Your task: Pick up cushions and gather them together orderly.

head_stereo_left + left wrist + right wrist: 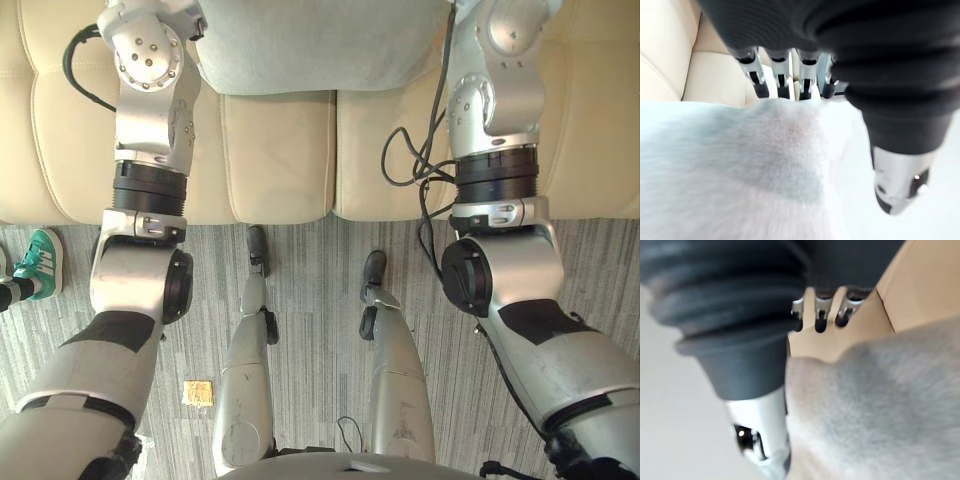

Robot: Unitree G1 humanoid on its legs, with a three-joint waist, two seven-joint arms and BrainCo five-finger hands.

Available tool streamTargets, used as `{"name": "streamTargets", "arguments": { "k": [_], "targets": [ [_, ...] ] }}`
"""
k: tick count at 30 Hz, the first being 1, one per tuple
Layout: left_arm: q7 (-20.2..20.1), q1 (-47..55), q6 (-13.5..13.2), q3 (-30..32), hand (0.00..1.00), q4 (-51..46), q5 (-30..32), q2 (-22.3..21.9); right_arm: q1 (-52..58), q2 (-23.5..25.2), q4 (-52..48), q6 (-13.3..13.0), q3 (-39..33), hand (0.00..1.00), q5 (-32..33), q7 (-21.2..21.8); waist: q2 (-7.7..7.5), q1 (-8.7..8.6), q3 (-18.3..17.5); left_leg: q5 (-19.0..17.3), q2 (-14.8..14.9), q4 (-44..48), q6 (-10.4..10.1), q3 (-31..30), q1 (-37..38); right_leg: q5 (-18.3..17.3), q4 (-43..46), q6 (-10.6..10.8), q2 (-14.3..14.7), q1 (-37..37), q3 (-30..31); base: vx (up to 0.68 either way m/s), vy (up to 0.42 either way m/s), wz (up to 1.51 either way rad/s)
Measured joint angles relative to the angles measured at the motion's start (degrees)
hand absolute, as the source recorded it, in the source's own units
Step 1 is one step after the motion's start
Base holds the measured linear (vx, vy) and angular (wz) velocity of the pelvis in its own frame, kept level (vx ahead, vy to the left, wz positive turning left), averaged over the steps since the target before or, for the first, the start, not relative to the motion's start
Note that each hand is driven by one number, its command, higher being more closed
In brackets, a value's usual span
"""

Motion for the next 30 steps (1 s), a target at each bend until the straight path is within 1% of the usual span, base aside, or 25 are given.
{"name": "streamTargets", "arguments": {
  "k": [3, 4, 5, 7, 9, 10, 12, 13, 14, 15, 16, 17, 18, 19, 20, 22, 23, 24, 25, 26, 27, 28, 29, 30],
  "targets": [
    [-1.2, -0.4, 0.0, -0.5, 0.00, 0.0, -1.9, 0.1, -0.8, -3.1, 1.0, 0.0, 1.8, 0.00, 3.7, 1.0, 0.00, 0.04, 0.0, -0.2, 0.0, 0.0, 0.1, 0.0, 0.7, 0.0, 0.2, -0.1, 0.0, 0.8, -0.2, -0.03, -0.060, 0.03],
    [-2.3, -0.9, 0.0, -0.5, 0.00, 0.0, -3.0, 0.9, -1.5, -4.7, 1.0, 0.1, 1.7, 0.00, 5.6, 1.4, 0.00, 0.01, 0.0, -1.2, 0.1, 0.0, 0.5, 0.0, 0.7, 0.2, 0.3, -0.1, 0.0, 0.8, -0.5, -0.03, -0.071, 0.01],
    [-2.8, -1.0, 0.0, -0.5, 0.00, 0.1, -3.2, 1.2, -1.6, -5.4, 1.0, 0.1, 1.7, 0.00, 6.4, 1.8, 0.00, 0.00, 0.0, -1.3, 0.1, 0.0, 0.7, 0.0, 0.7, 0.3, 0.3, -0.2, 0.0, 0.8, -0.5, -0.02, -0.068, 0.00],
    [-4.4, -1.0, 0.0, -0.5, 0.00, 0.2, -4.6, 3.1, -1.6, -7.9, 0.7, 0.1, 1.7, 0.00, 8.7, 2.3, -0.01, -0.04, 0.0, -1.2, 0.0, 0.0, 0.7, 0.1, 0.7, 0.5, 0.2, -0.1, -0.1, 0.8, -0.4, 0.00, -0.050, 0.01],
    [-5.7, -0.6, 0.1, -0.3, 0.00, 0.2, -5.0, 6.0, -1.3, -10.7, -0.1, 0.5, 1.5, 0.00, 9.7, 2.4, -0.01, -0.13, 0.0, -0.3, 0.0, 0.0, 1.4, 0.2, 0.8, 0.5, 0.3, -0.1, -0.1, 0.9, -0.2, 0.02, -0.053, 0.01],
    [-5.9, -0.3, 0.1, -0.3, 0.00, 0.1, -5.1, 6.7, -0.7, -11.5, -1.3, 0.7, 1.5, 0.00, 9.9, 2.4, -0.01, -0.10, 0.0, -0.1, -0.1, 0.0, 1.5, 0.2, 0.9, 0.5, 0.3, -0.1, -0.1, 1.0, -0.2, 0.04, -0.086, 0.00],
    [-7.4, 5.8, 0.0, 1.3, 0.00, -2.5, -5.1, 9.5, 7.4, -15.0, -10.2, 0.7, 0.8, 0.00, 9.8, 3.6, -0.03, -0.24, 0.0, 0.0, -0.1, 0.0, 1.6, 0.8, 2.7, 0.4, 0.0, -0.3, -0.2, 2.8, -0.3, 0.05, -0.110, 0.00],
    [-7.5, 7.6, 0.0, 1.8, 0.00, -3.3, -5.1, 9.9, 9.7, -15.6, -12.0, 0.7, 0.4, 0.00, 9.8, 3.9, -0.03, -0.39, 0.0, -0.1, -0.1, 0.0, 1.6, 1.0, 3.3, 0.1, 0.1, -0.2, -0.2, 3.3, -0.1, 0.05, -0.099, 0.00],
    [-8.0, 12.9, 0.0, 3.2, 0.00, -5.5, -5.1, 10.8, 16.6, -16.8, -16.7, 0.4, -1.6, 0.00, 9.1, 4.8, -0.06, -0.44, 0.0, -1.3, -0.1, 0.0, 1.5, 1.3, 4.6, -0.6, 0.4, 0.0, -0.3, 4.4, 0.0, 0.05, -0.101, -0.06],
    [-8.6, 18.0, -0.3, 4.7, 0.00, -8.2, -5.0, 11.2, 22.8, -16.8, -20.2, -0.1, -3.6, 0.00, 8.1, 5.0, -0.41, -0.48, -0.2, -2.1, -0.1, 0.0, 1.5, 1.9, 5.5, -0.9, 0.6, -0.1, -0.3, 4.8, 0.6, 0.04, -0.103, -0.09],
    [-8.7, 20.3, -0.5, 5.5, 0.00, -9.3, -4.9, 11.3, 25.7, -16.8, -21.7, -0.3, -4.4, 0.00, 7.8, 5.0, -0.42, -0.52, -0.2, -2.8, -0.1, 0.0, 1.4, 2.2, 5.9, -1.1, 0.6, 0.0, -0.3, 5.1, 0.7, 0.04, -0.101, -0.17],
    [-9.2, 26.3, -0.9, 7.2, 0.00, -11.2, -4.8, 11.2, 33.3, -16.4, -24.0, -0.5, -6.1, 0.00, 6.3, 5.7, -0.45, -0.61, -0.2, -3.2, -0.1, 0.0, 1.6, 2.8, 6.8, -1.1, 0.5, 0.0, -0.3, 5.7, 1.0, 0.05, -0.096, -0.15],
    [-10.0, 32.5, -1.2, 8.9, 0.00, -13.1, -4.2, 10.4, 40.8, -15.2, -24.9, -0.4, -7.0, 0.00, 4.2, 7.1, -0.45, -1.10, -0.2, -2.9, -0.1, 0.0, 1.7, 3.1, 7.8, -1.1, -0.1, 0.0, -0.3, 6.7, 0.9, 0.05, -0.092, -0.13],
    [-10.2, 35.5, -1.2, 9.8, 0.00, -14.1, -3.9, 9.6, 44.8, -13.9, -25.6, -0.3, -7.6, 0.00, 3.4, 7.7, -0.45, -1.40, -0.2, -2.9, -0.1, 0.0, 1.7, 3.1, 8.3, -1.2, -0.4, 0.0, -0.2, 7.4, 0.9, 0.09, -0.104, -0.07],
    [-11.2, 41.8, -1.2, 11.2, 0.00, -15.9, -2.9, 6.8, 52.7, -10.2, -26.5, -0.3, -8.6, 0.00, 0.6, 9.4, -0.45, -1.87, -0.2, -2.9, -0.1, 0.0, 1.7, 3.2, 9.7, -1.2, -1.0, 0.0, -0.1, 9.0, 0.8, 0.09, -0.086, -0.03],
    [-12.7, 51.3, -1.2, 11.6, 0.00, -18.0, -1.5, 0.8, 62.3, -3.7, -26.5, -0.2, -8.3, 0.00, -2.5, 11.6, -0.44, -2.37, -0.2, -3.2, 0.0, 0.0, 1.6, 3.5, 12.7, -1.2, -2.5, 0.0, 0.0, 12.6, 0.7, 0.08, -0.096, -0.06],
    [-13.3, 55.0, -1.2, 11.6, 0.00, -18.4, -1.0, -1.8, 65.4, -1.3, -26.6, -0.2, -7.9, 0.00, -3.2, 12.4, -0.45, -2.38, -0.4, -3.7, 0.1, 0.0, 1.5, 3.8, 14.0, -1.2, -2.8, 0.0, 0.1, 13.9, 0.8, 0.05, -0.100, -0.11],
    [-13.8, 58.7, -1.2, 11.3, 0.00, -18.3, -0.6, -4.8, 69.5, 1.4, -26.3, -0.2, -7.2, 0.00, -4.5, 13.6, -0.52, -2.39, -1.1, -4.6, 0.3, 0.0, 1.4, 4.1, 15.4, -1.4, -3.1, 0.1, 0.3, 15.3, 0.9, 0.03, -0.084, -0.15],
    [-15.4, 63.9, -1.2, 10.5, 0.00, -16.7, -0.3, -8.3, 74.8, 5.4, -25.9, -0.2, -6.2, 0.00, -5.2, 15.0, -0.65, -2.26, -2.7, -6.0, 0.3, 0.0, 1.1, 4.6, 17.3, -1.7, -4.1, 0.1, 0.4, 17.1, 1.1, 0.02, -0.064, -0.20],
    [-16.4, 66.9, -1.0, 10.5, 0.00, -14.5, 0.1, -10.2, 77.8, 7.6, -24.8, -0.3, -5.0, 0.00, -5.2, 16.1, -0.95, -2.28, -3.9, -6.6, 0.5, 0.0, 1.1, 5.2, 18.8, -1.8, -4.9, 0.0, 0.7, 18.6, 1.5, 0.02, -0.042, -0.22],
    [-16.9, 68.3, -0.9, 10.6, 0.00, -13.1, 0.2, -10.9, 79.1, 8.6, -23.6, -0.4, -4.4, 0.00, -5.2, 16.4, -1.10, -2.22, -4.6, -6.9, 0.6, 0.0, 1.1, 5.7, 19.6, -1.9, -5.4, -0.1, 0.9, 19.3, 2.0, 0.04, -0.031, -0.33],
    [-17.7, 71.3, -0.2, 10.4, 0.00, -9.7, 1.3, -12.8, 81.9, 10.6, -20.3, -0.3, -3.4, 0.00, -5.3, 17.7, -1.34, -1.90, -6.1, -7.7, 0.9, 0.0, 1.0, 6.6, 21.7, -1.8, -6.8, 0.1, 1.2, 21.4, 2.6, 0.06, -0.014, -0.35],
    [-18.5, 73.9, 0.4, 10.3, 0.00, -5.8, 2.4, -14.8, 84.8, 12.1, -16.2, -0.3, -2.9, 0.00, -5.5, 18.9, -1.30, -1.83, -8.6, -8.3, 1.0, 0.0, 0.9, 7.3, 23.2, -1.4, -8.6, 0.1, 1.4, 23.4, 3.0, 0.07, -0.007, -0.32],
    [-18.8, 74.7, 0.5, 10.2, 0.00, -4.5, 2.9, -15.4, 85.8, 12.8, -14.7, -0.3, -3.0, 0.00, -5.8, 19.4, -1.29, -1.84, -9.4, -8.5, 1.0, 0.0, 0.9, 7.4, 23.8, -1.3, -9.1, 0.2, 1.5, 24.2, 3.1, 0.08, 0.003, -0.21]
  ]
}}
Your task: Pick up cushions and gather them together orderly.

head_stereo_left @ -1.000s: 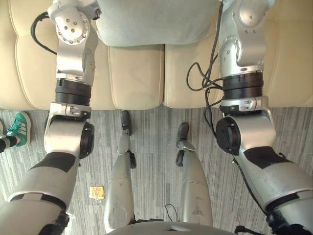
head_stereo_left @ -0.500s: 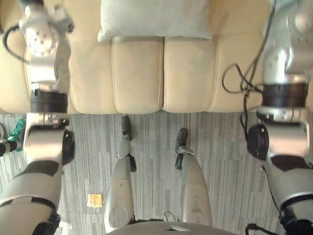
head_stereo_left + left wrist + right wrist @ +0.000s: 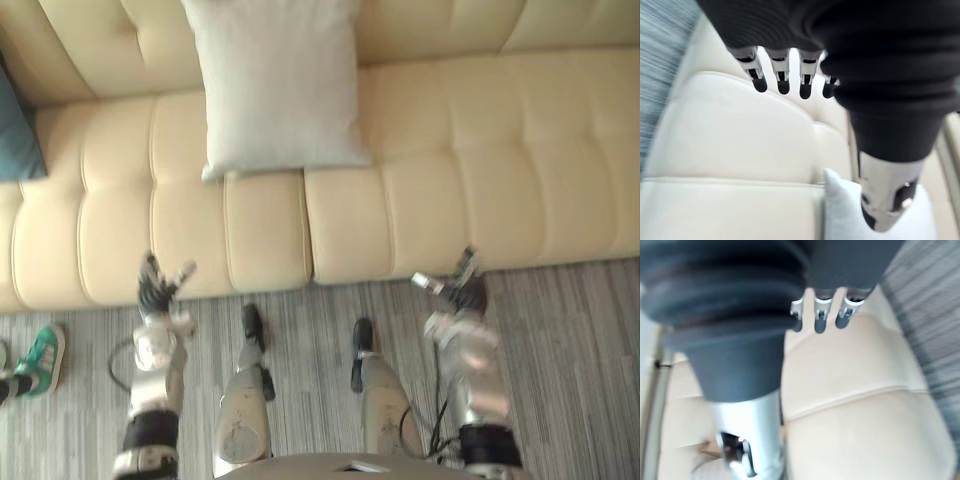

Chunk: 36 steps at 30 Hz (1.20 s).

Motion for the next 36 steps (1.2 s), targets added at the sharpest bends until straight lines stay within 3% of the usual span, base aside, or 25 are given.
{"name": "streamTargets", "arguments": {
  "k": [7, 12, 17, 19, 20, 21, 22, 23, 24, 25, 26, 27, 28, 29, 30, 31, 32, 36],
  "targets": [
    [-2.1, 2.9, 1.2, 0.9, 0.00, 20.6, 6.1, -3.6, 4.6, 3.1, 19.6, 1.3, -0.6, 0.00, -4.1, 3.1, -1.17, -0.04, -5.8, -2.4, 0.0, 0.0, 0.0, 2.6, 7.2, 2.2, -7.3, 0.2, 0.2, 8.9, 1.5, 0.07, 0.004, -0.17],
    [-2.1, 3.2, 1.5, 1.2, 0.00, 25.6, 10.1, -3.3, 3.1, 3.2, 27.7, 1.8, -2.3, 0.00, -8.8, 3.8, -2.05, 0.18, -7.0, -3.8, -0.5, 0.0, -0.4, 4.6, 11.7, 3.5, -9.6, 0.3, 0.2, 12.5, 4.3, 0.06, 0.006, -0.24],
    [-2.0, 2.7, 1.6, 2.0, 0.00, 27.0, 11.1, -2.7, 1.1, 3.3, 29.2, 2.5, -2.0, 0.00, -10.6, 3.8, -3.02, 0.23, -6.6, -4.0, -0.5, 0.1, -0.6, 6.9, 12.9, 5.2, -9.4, 0.8, 0.6, 12.3, 7.0, 0.02, 0.004, -0.29],
    [-1.9, 2.2, 1.6, 3.2, 0.00, 27.0, 11.1, -2.0, 0.2, 3.2, 29.2, 2.5, -0.5, 0.00, -10.6, 3.7, -4.15, 0.23, -5.5, -5.4, -0.3, 2.3, -0.1, 7.6, 12.4, 6.2, -9.0, 0.3, 0.7, 12.1, 6.8, -0.04, -0.002, -0.27],
    [-1.9, 1.8, 1.7, 4.0, 0.00, 26.9, 11.1, -1.7, 0.0, 3.2, 29.2, 2.5, 0.8, 0.00, -10.6, 3.8, -5.08, 0.54, -4.8, -7.8, -0.4, 5.6, 0.6, 7.0, 11.8, 7.0, -7.5, -0.7, 0.6, 11.5, 6.0, -0.10, -0.010, -0.63],
    [-1.9, 2.2, 1.9, 5.1, 0.00, 26.9, 11.1, -1.7, -0.2, 2.6, 29.2, 2.5, 2.1, 0.00, -10.6, 3.9, -4.06, 1.46, -5.1, -9.3, 1.5, 8.4, 2.5, 5.1, 10.3, 10.0, -9.5, -1.7, 1.5, 12.0, 5.3, -0.10, -0.013, -0.78],
    [-1.9, 2.4, 1.8, 5.8, 0.00, 26.9, 11.1, -1.7, -0.8, 2.6, 29.1, 2.5, 2.0, 0.00, -10.6, 3.8, -3.15, 1.97, -4.6, -9.3, 2.4, 8.8, 2.4, 6.2, 10.1, 7.4, -4.7, -2.7, 1.7, 10.9, 3.5, -0.11, -0.018, -0.55],
    [-1.7, 2.3, 1.9, 6.2, 0.00, 26.3, 11.1, -1.4, -1.2, 2.9, 29.2, 2.5, 2.3, 0.00, -10.6, 3.8, -3.15, 1.17, -4.6, -9.2, 3.0, 9.7, 2.6, 5.6, 9.5, -0.8, 11.0, -4.8, 1.1, 8.1, -0.1, -0.08, -0.080, 0.15],
    [-1.5, 2.2, 1.8, 6.3, 0.00, 25.8, 11.0, -0.3, -0.7, 2.9, 30.3, 2.6, 2.3, 0.00, -10.7, 3.8, -4.07, 0.89, -4.9, -8.4, 2.5, 9.8, 2.8, 4.0, 9.5, -4.7, 23.2, -3.5, -1.0, 8.8, -2.6, -0.08, -0.076, 0.38],
    [-1.5, 2.4, 1.8, 6.5, 0.00, 25.9, 11.0, 0.0, -1.0, 2.9, 31.4, 2.5, 2.2, 0.00, -10.7, 3.8, -4.53, 1.04, -5.2, -8.0, 2.3, 9.5, 3.0, 4.0, 9.6, -5.1, 25.6, -3.4, -1.8, 9.8, -3.2, -0.09, -0.142, 0.34],
    [-1.4, 2.6, 1.9, 7.5, 0.00, 26.2, 11.0, 0.4, -1.5, 2.9, 33.2, 2.5, 2.3, 0.00, -10.7, 3.8, -5.00, 1.39, -5.4, -7.1, 2.1, 9.1, 2.8, 4.0, 9.5, -6.1, 26.1, -2.7, -3.1, 10.7, -4.0, -0.14, -0.135, -0.06],
    [-1.1, 2.7, 2.1, 8.8, 0.00, 26.5, 10.9, 0.6, -2.6, 2.7, 34.1, 2.5, 2.4, 0.00, -10.9, 3.8, -6.02, 1.69, -5.7, -6.7, 1.3, 8.6, 2.4, 4.5, 9.5, -6.5, 24.0, -1.9, -2.4, 10.4, -4.6, -0.19, -0.152, -0.27],
    [-0.8, 2.6, 2.4, 9.2, 0.00, 27.5, 10.3, -0.3, -3.1, 2.4, 34.0, 2.5, 2.7, 0.00, -11.7, 3.8, -5.18, 2.29, -6.2, -6.8, 1.4, 7.8, 2.3, 3.9, 8.5, -6.7, 18.4, -1.5, -1.1, 11.4, -4.6, -0.15, -0.070, -0.58],
    [-0.6, 2.8, 2.6, 9.3, 0.00, 28.4, 9.6, -1.2, -4.2, 1.2, 34.0, 2.5, 3.4, 0.00, -12.4, 3.7, -3.18, 3.31, -6.8, -6.8, 1.3, 8.0, 2.3, 3.3, 7.3, -6.9, 10.3, -1.4, 0.3, 13.9, -3.9, -0.13, -0.026, -0.80],
    [-0.5, 3.3, 2.6, 9.4, 0.00, 28.5, 8.8, -1.5, -5.0, 0.2, 34.1, 2.6, 4.1, 0.00, -12.6, 3.7, -3.07, 3.79, -6.6, -4.6, 1.6, 7.6, 2.9, 3.1, 6.4, -8.7, 7.5, -1.7, 0.7, 14.2, -4.1, -0.12, -0.037, -0.71],
    [-0.2, 3.0, 2.9, 9.4, 0.00, 30.0, 8.5, -1.4, -6.9, 0.0, 34.2, 2.6, 5.4, 0.00, -12.8, 3.8, -2.80, 2.98, -5.2, -3.7, 1.6, 7.8, 3.1, 3.9, 5.5, -9.8, 5.6, -1.4, 0.5, 14.2, -4.9, -0.22, -0.069, -0.33],
    [0.0, 2.8, 3.1, 8.6, 0.00, 30.4, 8.0, -1.8, -7.4, -0.2, 34.3, 2.6, 5.8, 0.00, -12.9, 3.8, -1.67, 2.28, -4.6, -3.3, 2.5, 7.2, 2.7, 4.0, 5.7, -8.4, 3.6, -1.8, 1.7, 15.2, -5.5, -0.26, -0.065, -0.02],
    [0.4, 4.1, 3.0, 8.4, 0.00, 30.6, 7.6, -2.2, -6.1, -0.1, 34.5, 2.7, 7.0, 0.00, -13.0, 3.8, -0.25, 2.06, -4.2, -2.8, 4.7, 6.5, 1.9, 4.9, 7.0, -7.1, 2.4, -2.8, 3.7, 15.6, -5.2, -0.21, -0.039, -0.15]
  ]
}}
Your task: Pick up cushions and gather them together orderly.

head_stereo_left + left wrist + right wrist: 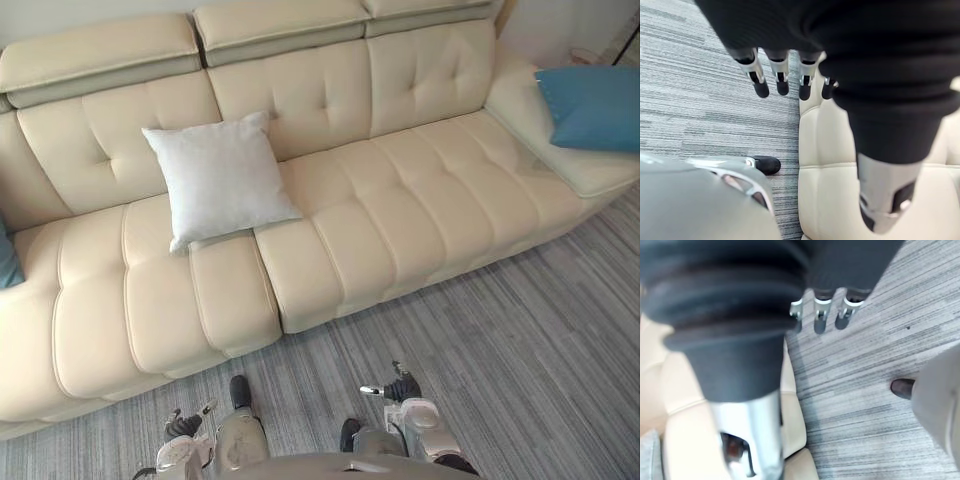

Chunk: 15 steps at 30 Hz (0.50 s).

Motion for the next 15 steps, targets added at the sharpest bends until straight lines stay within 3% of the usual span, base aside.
{"name": "streamTargets", "arguments": {
  "k": [3, 5, 6, 7, 9, 10, 11, 13, 15],
  "targets": [
    [0.0, 0.3, 0.1, 0.2, 0.00, -0.1, 0.1, -0.1, 1.5, 0.1, -0.5, 0.0, -0.3, 0.00, -1.4, 0.0, -0.42, -0.33, 0.1, -2.9, -0.8, -1.1, -3.2, 1.9, 0.5, 1.2, -0.1, -0.9, -1.2, -1.9, 1.8, -0.11, 0.034, -0.25],
    [-0.1, 0.7, 0.5, 1.7, 0.00, 0.1, 0.2, -0.8, 2.5, -0.1, -1.0, 0.1, -0.6, 0.00, -2.1, 0.0, -0.88, -0.04, 0.4, -4.4, -2.7, 5.8, -1.4, -0.3, 1.1, 2.1, 0.1, -1.0, -2.2, -2.7, 4.2, -0.04, 0.104, -0.74],
    [-0.1, 1.1, 0.7, 2.7, 0.00, 0.0, 0.2, -1.1, 3.2, 0.1, -1.3, 0.1, -0.9, 0.00, -2.1, 0.0, -0.93, -0.47, 0.4, -7.3, -3.4, 8.0, -1.0, -0.7, 1.2, 2.5, -0.1, -0.6, -2.3, -2.7, 6.2, -0.01, 0.083, -0.79],
    [-0.1, 1.2, 0.8, 3.3, 0.00, 0.0, 0.2, -1.4, 3.7, 0.1, -1.3, 0.1, -0.9, 0.00, -2.1, 0.0, -0.90, -0.45, 0.4, -8.7, -3.4, 9.4, -1.1, -0.6, 1.3, 2.8, -0.3, -0.3, -2.3, -2.7, 7.1, -0.03, 0.150, -1.01],
    [-0.3, 1.3, 0.8, 5.5, 0.00, -0.6, 0.2, -2.8, 4.5, 0.2, -1.6, 0.6, -1.0, 0.00, -2.1, 0.0, -0.73, -0.25, 0.3, -15.2, -4.4, 15.5, -1.4, -2.4, 0.6, 4.0, -2.2, 0.3, -1.6, -2.7, 11.7, -0.05, 0.203, -1.18],
    [-0.3, 1.3, 0.8, 5.9, 0.00, -0.6, 0.2, -3.0, 4.6, 0.3, -2.0, 0.8, -1.2, 0.00, -2.1, 0.0, -0.37, -0.33, 0.0, -16.3, -4.5, 16.3, -1.6, -2.5, 0.5, 4.3, -3.0, -0.1, -1.5, -2.7, 12.5, -0.03, 0.211, -1.15],
    [-0.3, 1.5, 0.8, 6.2, 0.00, -0.9, 0.2, -2.8, 5.6, 0.5, -3.7, 1.1, -1.3, 0.00, -2.1, 0.0, -0.68, -0.73, -0.9, -18.1, -5.4, 16.2, -1.7, -3.0, 0.4, 5.5, -6.1, -0.9, -1.5, -2.6, 14.2, 0.00, 0.218, -0.96],
    [-0.4, 1.5, 0.8, 6.2, 0.00, -1.4, 0.1, -1.9, 6.2, 2.5, -3.8, 1.1, -2.4, 0.00, -2.1, 0.1, -2.12, -1.65, -2.0, -18.1, -6.9, 13.7, -1.6, -3.0, 0.9, 7.2, -10.0, -1.7, -1.9, -2.6, 16.1, 0.04, 0.203, -0.73],
    [-0.7, 1.2, 0.8, 6.1, 0.00, -2.1, 0.1, -1.4, 6.5, 4.2, -3.7, 1.4, -2.6, 0.00, -2.0, 0.1, -3.94, -2.04, -2.8, -18.1, -7.5, 12.8, -1.5, -1.2, 1.7, 11.0, -11.9, -0.9, -2.0, -2.6, 18.3, 0.07, 0.064, -0.43]
  ]
}}
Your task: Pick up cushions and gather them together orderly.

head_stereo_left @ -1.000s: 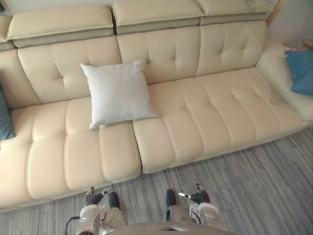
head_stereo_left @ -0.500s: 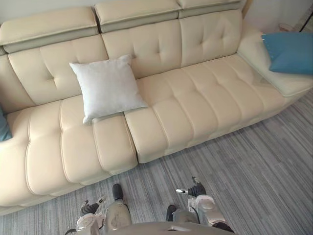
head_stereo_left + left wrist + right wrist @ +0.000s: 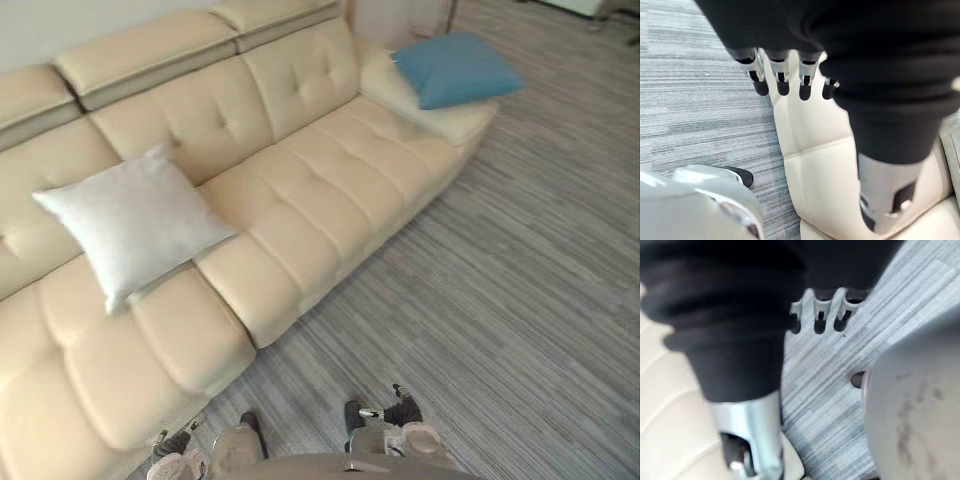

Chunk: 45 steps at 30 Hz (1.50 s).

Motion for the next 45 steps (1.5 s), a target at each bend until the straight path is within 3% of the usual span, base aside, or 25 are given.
{"name": "streamTargets", "arguments": {
  "k": [2, 5, 7, 9, 10, 11, 12, 13, 14, 17, 20, 22, 24, 26, 27, 30, 33, 35, 36, 38, 39, 40, 42, 43, 45],
  "targets": [
    [-0.5, -0.6, 0.0, -1.0, 0.00, 0.0, 0.0, -0.2, 0.0, 0.6, 0.1, 0.1, 0.0, 0.00, 0.2, 0.0, -0.46, 0.08, -0.5, -0.5, 0.2, 0.2, 0.2, 1.4, 1.1, 1.0, -0.1, 1.6, 0.3, 0.1, 0.9, 0.09, 0.006, -0.48],
    [-1.1, -1.5, 0.1, -4.1, 0.00, 0.1, 0.2, -0.9, -0.7, 0.6, 0.0, 0.2, -0.3, 0.00, 0.6, 0.0, -0.21, 0.11, -1.3, -2.0, 1.9, 1.8, -0.1, 3.7, 2.3, 2.0, -0.1, 1.8, 2.5, -0.1, 3.0, 0.13, -0.020, -0.83],
    [-1.5, -2.0, 0.1, -5.2, 0.00, 0.1, 0.2, -1.4, -1.6, 0.3, 0.0, 0.3, -0.9, 0.00, 1.1, 0.0, 0.96, 0.45, -1.1, -3.3, 3.7, 4.3, 0.6, 6.2, 2.6, 3.7, -0.3, 1.8, 4.8, -1.2, 5.0, 0.08, -0.013, -1.24],
    [-1.6, -2.4, 0.0, -5.6, 0.00, 0.1, 0.2, -2.3, -3.0, -0.4, 0.4, 0.3, -0.9, 0.00, 1.1, 0.0, 2.64, 1.15, -0.6, -3.7, 5.5, 4.1, 1.5, 10.5, 4.1, 7.9, -1.7, -0.7, 6.9, -2.7, 2.1, 0.06, -0.038, -1.50],
    [-1.6, -2.7, 0.0, -6.2, 0.00, -0.2, 0.2, -2.5, -3.5, -0.7, 0.4, 0.3, -0.9, 0.00, 1.1, 0.0, 3.36, 1.33, -0.5, -3.7, 6.4, 4.0, 1.8, 13.0, 4.1, 9.5, -2.9, -2.6, 7.0, -3.5, -3.6, 0.02, -0.100, -1.14],
    [-1.7, -3.6, 0.0, -7.4, 0.00, -0.2, 0.2, -2.8, -4.2, -1.3, 0.5, 0.4, -1.5, 0.00, 1.2, 0.0, 3.98, 0.61, -0.2, -3.7, 7.3, 4.2, 2.1, 15.9, 4.6, 4.5, -1.4, -6.7, 4.6, -4.1, -16.9, 0.02, -0.108, -0.98],
    [-1.7, -3.8, 0.0, -8.0, 0.00, -0.3, 0.2, -2.9, -4.2, -1.6, 0.6, 0.4, -2.2, 0.00, 1.5, 0.0, 4.51, 0.55, 0.2, -3.6, 7.5, 4.0, 2.1, 16.8, 5.4, 2.7, 0.6, -7.2, 2.8, -4.5, -22.4, 0.03, -0.068, -0.82],
    [-1.7, -3.6, 0.0, -9.6, 0.00, -0.9, 0.2, -2.9, -4.0, -2.1, 0.8, 0.4, -3.3, 0.00, 2.3, -0.1, 5.43, 0.44, 0.7, -3.6, 7.7, 3.6, 1.9, 18.6, 7.5, 0.4, 4.0, -8.3, -0.3, -4.4, -32.5, 0.09, -0.035, -0.80],
    [-1.7, -3.3, 0.0, -10.0, 0.00, -1.2, 0.2, -2.6, -3.8, -2.2, 1.4, 0.4, -3.8, 0.00, 2.5, -0.1, 5.75, 0.47, 0.6, -3.8, 7.4, 2.8, 1.1, 19.4, 9.2, 0.2, 5.9, -7.8, -1.7, -4.0, -37.1, 0.08, -0.018, -0.76],
    [-1.7, -4.0, 0.0, -11.6, 0.00, -1.2, 0.2, -1.5, -4.4, -3.0, 3.2, 0.4, -4.9, 0.00, 2.9, -0.2, 5.86, 0.16, 0.5, -3.4, 7.4, 0.2, 0.0, 19.3, 11.0, -2.2, 8.4, -5.5, 0.1, -5.5, -34.0, 0.08, -0.122, -0.50],
    [-1.8, -3.6, 0.1, -11.8, 0.00, -1.0, 0.7, -1.5, -4.2, -3.1, 3.4, 0.4, -5.1, 0.00, 3.3, -0.2, 5.94, 0.27, 0.6, -3.4, 8.4, 1.0, -0.2, 17.3, 11.5, -4.8, 11.1, -5.5, 1.0, -6.5, -33.4, 0.07, -0.111, -0.36],
    [-1.8, -3.5, 0.1, -11.7, 0.00, -1.2, 1.1, -1.6, -3.9, -3.0, 3.3, 0.4, -5.3, 0.00, 3.6, -0.4, 5.21, 0.03, 1.3, -2.9, 11.8, 12.5, 0.5, 13.4, 8.4, -7.1, 13.5, -5.9, 1.5, -5.7, -32.7, 0.14, -0.183, -0.28],
    [-1.8, -2.8, 0.1, -11.5, 0.00, -1.8, 1.1, -1.9, -3.3, -3.0, 2.9, 0.4, -5.1, 0.00, 5.0, -0.9, 5.48, 0.51, 2.3, 0.1, 15.7, 27.4, 4.0, 7.5, 4.3, -8.8, 14.5, -6.7, 3.2, -2.6, -30.2, 0.16, -0.109, -0.57],
    [-1.8, -2.0, 0.0, -11.5, 0.00, -2.5, 1.1, -1.9, -3.4, -2.9, 2.5, 0.4, -4.7, 0.00, 5.4, -1.0, 5.38, 1.01, 2.4, -3.3, 14.3, 35.5, 2.3, 1.7, 0.2, -9.5, 14.5, -7.1, 3.9, -1.6, -27.4, 0.13, 0.003, -0.75],
    [-1.9, -2.0, 0.0, -11.6, 0.00, -2.7, 1.1, -1.9, -4.0, -2.6, 2.5, 0.4, -4.7, 0.00, 5.6, -1.0, 5.40, 1.51, 2.5, -5.7, 11.7, 37.7, 1.4, -1.0, -3.4, -9.6, 14.0, -7.1, 4.1, -1.0, -25.5, 0.12, 0.043, -0.85],
    [-2.2, -0.8, -0.1, -11.7, 0.00, -5.0, 1.0, -2.0, -4.3, -1.9, 2.5, 0.5, -4.5, 0.00, 5.6, -1.0, 5.45, 2.39, 2.7, -8.3, 7.9, 31.7, 1.6, -1.2, -8.5, -9.8, 12.2, -6.9, 4.2, 0.6, -22.8, 0.19, 0.107, -0.64],
    [-2.3, -0.6, -0.1, -11.7, 0.00, -6.6, 1.1, -2.5, -4.4, -1.8, 2.4, 0.5, -4.4, 0.00, 5.6, -1.0, 5.24, 3.50, 3.1, -7.7, 4.4, 19.5, 1.8, -2.3, -10.6, -10.4, 10.7, -5.9, 4.1, 2.4, -19.4, 0.22, 0.181, -0.48],
    [-2.3, -0.7, -0.5, -11.7, 0.00, -6.9, 1.2, -3.0, -5.3, -1.8, 2.6, 0.4, -4.5, 0.00, 5.6, -1.1, 5.52, 4.43, 3.0, -2.7, 3.2, 8.6, 1.4, -4.3, -9.8, -11.4, 10.8, -4.0, 4.1, 2.2, -16.8, 0.22, 0.252, -0.86],
    [-2.3, -0.7, -0.5, -11.8, 0.00, -6.7, 1.4, -3.0, -5.4, -1.8, 2.5, 0.4, -4.4, 0.00, 5.6, -1.1, 5.67, 4.74, 2.9, -0.3, 3.0, 7.8, 1.9, -3.9, -9.0, -11.7, 10.6, -3.3, 4.2, 2.4, -15.6, 0.36, 0.399, -0.84],
    [-2.8, -0.8, -0.6, -12.9, 0.00, -6.8, 2.4, -2.5, -5.1, -1.0, 2.5, 0.4, -4.5, 0.00, 5.5, -1.0, 4.23, 4.58, 2.1, -2.2, 0.2, 8.5, 5.3, -3.4, -8.3, -11.5, 9.4, -0.4, 2.6, 3.5, -13.2, 0.36, 0.327, -0.56],
    [-2.9, -0.8, -0.6, -13.3, 0.00, -6.8, 2.6, -2.0, -4.8, -0.6, 2.5, 0.4, -4.5, 0.00, 5.5, -1.0, 3.45, 4.56, 1.9, -3.1, -0.6, 8.7, 6.2, -2.6, -8.0, -12.1, 11.5, 0.5, 1.4, 3.0, -12.6, 0.30, 0.214, -0.24],
    [-2.9, -0.8, -0.6, -14.3, 0.00, -6.7, 2.8, -1.3, -4.1, 0.0, 2.6, 0.5, -4.7, 0.00, 5.4, -1.0, 2.43, 4.66, 1.7, -5.1, -2.1, 9.3, 6.9, -1.2, -6.5, -13.9, 16.7, 3.1, -0.6, 2.4, -12.3, 0.39, 0.247, -0.18],
    [-2.9, -0.6, -0.4, -15.3, 0.00, -6.6, 2.9, -1.2, -3.9, 0.2, 2.7, 0.8, -4.8, 0.00, 5.0, -0.9, 2.48, 4.92, 1.8, -6.8, -3.2, 9.4, 8.1, 0.1, -3.5, -14.2, 25.7, 4.8, -2.2, 0.1, -12.2, 0.45, 0.218, -0.17],
    [-3.0, -0.5, -0.2, -16.9, 0.00, -6.6, 3.4, -0.7, -3.3, 0.6, 2.6, 0.8, -4.4, 0.00, 4.9, -0.8, 2.46, 4.33, 1.7, -8.0, -4.0, 9.8, 9.6, 0.7, -0.2, -12.2, 37.2, 8.4, -3.5, -2.8, -12.2, 0.42, 0.122, 0.00],
    [-3.0, -0.5, 0.1, -18.5, 0.00, -6.7, 3.5, -0.5, -3.1, 0.8, 2.4, 0.8, -4.2, 0.00, 4.9, -0.7, 2.62, 3.87, 1.8, -9.9, -4.1, 9.7, 10.4, 0.4, 3.7, -8.1, 48.4, 8.5, -4.0, -6.3, -12.6, 0.48, 0.032, 0.08]
  ]
}}
